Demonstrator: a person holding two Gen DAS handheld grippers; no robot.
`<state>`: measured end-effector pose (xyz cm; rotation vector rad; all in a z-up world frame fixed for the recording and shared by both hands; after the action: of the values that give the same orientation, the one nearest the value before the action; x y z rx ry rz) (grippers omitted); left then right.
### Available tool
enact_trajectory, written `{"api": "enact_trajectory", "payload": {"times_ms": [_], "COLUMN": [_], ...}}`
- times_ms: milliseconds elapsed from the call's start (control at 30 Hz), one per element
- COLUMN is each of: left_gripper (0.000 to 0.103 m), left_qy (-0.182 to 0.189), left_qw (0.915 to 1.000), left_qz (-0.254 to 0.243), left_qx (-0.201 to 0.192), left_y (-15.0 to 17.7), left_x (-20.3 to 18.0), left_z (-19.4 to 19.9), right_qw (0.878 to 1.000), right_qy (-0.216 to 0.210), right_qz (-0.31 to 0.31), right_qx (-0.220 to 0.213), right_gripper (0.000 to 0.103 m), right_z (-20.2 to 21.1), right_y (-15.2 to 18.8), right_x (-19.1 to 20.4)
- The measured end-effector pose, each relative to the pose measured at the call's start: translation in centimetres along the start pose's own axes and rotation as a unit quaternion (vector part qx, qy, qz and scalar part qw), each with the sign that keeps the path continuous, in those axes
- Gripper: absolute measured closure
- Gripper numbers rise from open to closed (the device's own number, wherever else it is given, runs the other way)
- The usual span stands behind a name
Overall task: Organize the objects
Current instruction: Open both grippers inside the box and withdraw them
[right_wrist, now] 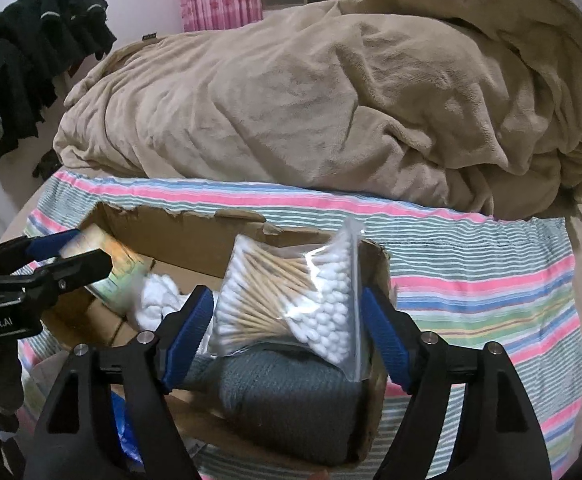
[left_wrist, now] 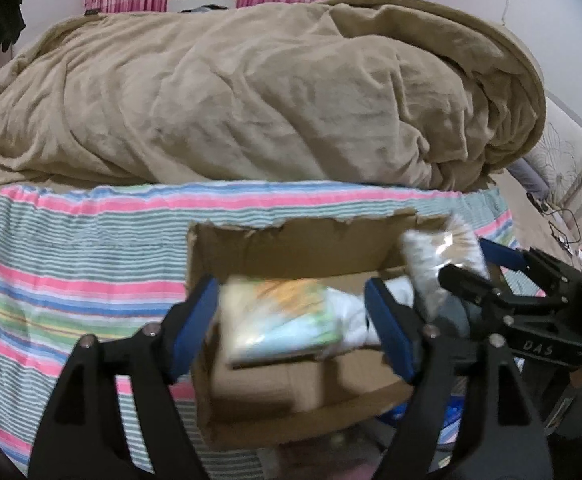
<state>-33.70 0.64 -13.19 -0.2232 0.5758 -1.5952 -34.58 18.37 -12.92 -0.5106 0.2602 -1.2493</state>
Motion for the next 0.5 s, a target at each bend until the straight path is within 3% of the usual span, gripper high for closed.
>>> {"api": "enact_trajectory", "payload": {"times_ms": [133, 500], "left_gripper": [0.018, 0.017], "left_qy": [-0.006, -0.015], "left_qw": [0.9999, 0.9988], "left_qz": [-0.003, -0.013], "left_qx": [-0.011, -0.045], "left_y": [0.0, 1.3], "left_x": [-0.3, -2.1], "left_z": [1.5, 7.7], "right_qw": [1.0, 0.999], "right_qy": [0.003, 0.002], "right_qz": [-0.001, 0.001], "right_qx": [-0.009, -0.045], "right_gripper": [0.023, 0.023], "right_z": [1.5, 7.8], "right_y": [0.2, 1.2], "right_x": [0.2, 1.8]}}
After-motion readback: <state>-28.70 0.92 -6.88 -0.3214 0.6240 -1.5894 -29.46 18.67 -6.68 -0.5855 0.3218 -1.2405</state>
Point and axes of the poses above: each gripper's, at about its wrist camera, not at the fingertips, and z roughly against the way its jaws point, x to its left, y to its underside, the point moved 7 cm from there along -z, roughly the way its jaws point, and after that the axes turned 14 degrees about x, right-handed, at the moved point
